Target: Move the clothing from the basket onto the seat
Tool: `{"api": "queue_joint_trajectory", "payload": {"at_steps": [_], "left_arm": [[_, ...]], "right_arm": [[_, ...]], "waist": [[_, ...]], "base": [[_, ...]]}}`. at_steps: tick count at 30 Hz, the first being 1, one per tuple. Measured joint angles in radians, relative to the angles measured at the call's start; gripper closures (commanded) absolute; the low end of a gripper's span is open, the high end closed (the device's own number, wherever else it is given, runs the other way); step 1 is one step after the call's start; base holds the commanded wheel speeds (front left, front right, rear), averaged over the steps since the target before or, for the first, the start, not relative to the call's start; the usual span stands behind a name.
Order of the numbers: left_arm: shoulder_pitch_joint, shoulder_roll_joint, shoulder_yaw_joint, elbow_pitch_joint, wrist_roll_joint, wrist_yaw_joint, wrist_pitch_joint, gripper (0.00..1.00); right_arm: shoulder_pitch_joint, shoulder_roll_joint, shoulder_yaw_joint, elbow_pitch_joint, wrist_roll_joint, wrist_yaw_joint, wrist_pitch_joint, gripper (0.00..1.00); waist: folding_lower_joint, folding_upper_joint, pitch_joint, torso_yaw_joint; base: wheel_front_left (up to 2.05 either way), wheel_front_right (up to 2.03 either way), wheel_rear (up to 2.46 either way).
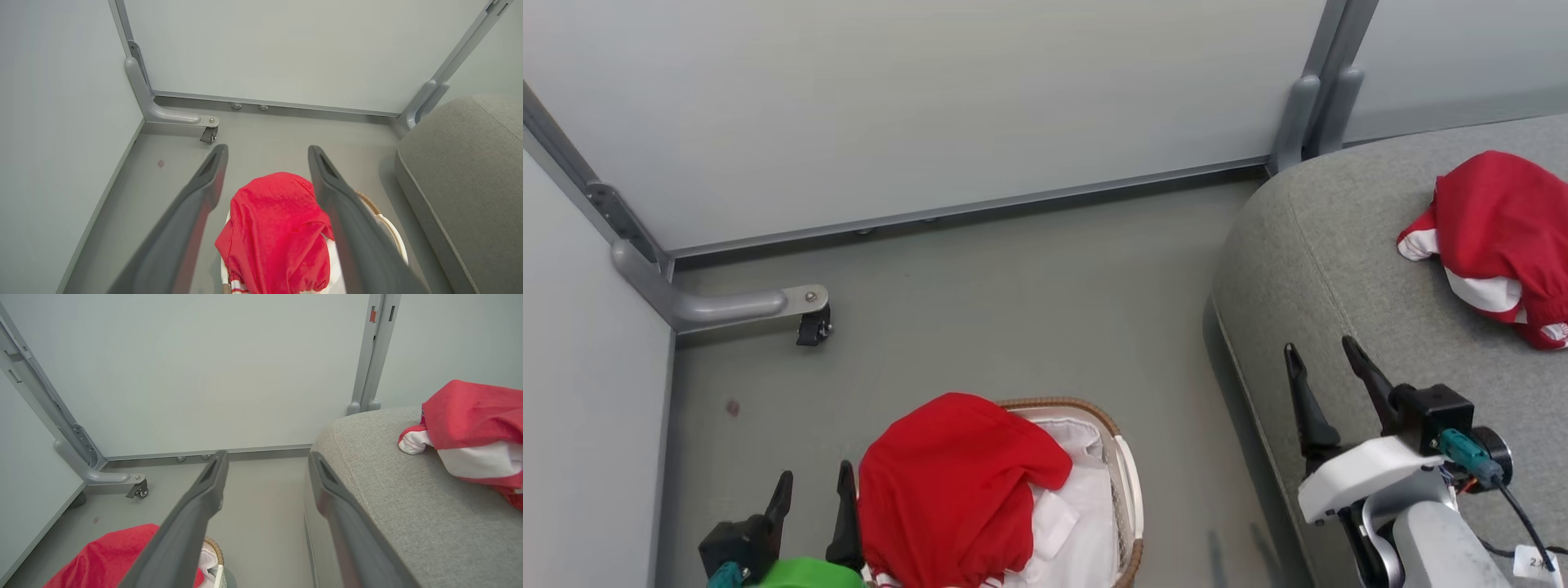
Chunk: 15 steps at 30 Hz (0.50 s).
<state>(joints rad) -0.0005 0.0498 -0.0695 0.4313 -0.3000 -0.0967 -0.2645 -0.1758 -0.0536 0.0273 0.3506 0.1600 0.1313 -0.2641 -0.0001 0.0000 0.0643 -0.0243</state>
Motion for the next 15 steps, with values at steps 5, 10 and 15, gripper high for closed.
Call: {"api": "queue_joint_trajectory", "payload": {"at_steps": [5,10,15], "left_arm": [[-0.078,-0.001,-0.028,0.037,-0.002,-0.013,0.000,0.00],[-0.174,-0.001,-0.062,0.099,0.001,-0.024,0.000,0.00],[-0.296,-0.001,-0.115,0.181,0.009,-0.030,0.000,0.00]], "right_arm": [[-0.054,0.001,0.008,-0.057,0.007,0.000,0.000,0.00],[-0.127,0.002,0.020,-0.119,0.012,0.000,0.000,0.00],[-0.207,0.003,0.051,-0.170,0.046,0.000,0.000,0.00]], "waist": [[0.0000,0.0000,0.060,-0.008],[0.0000,0.0000,0.137,-0.022],[0.0000,0.0000,0.233,-0.041]], "base": [[0.00,0.00,0.00],[0.00,0.00,0.00],[0.00,0.00,0.00]]}}
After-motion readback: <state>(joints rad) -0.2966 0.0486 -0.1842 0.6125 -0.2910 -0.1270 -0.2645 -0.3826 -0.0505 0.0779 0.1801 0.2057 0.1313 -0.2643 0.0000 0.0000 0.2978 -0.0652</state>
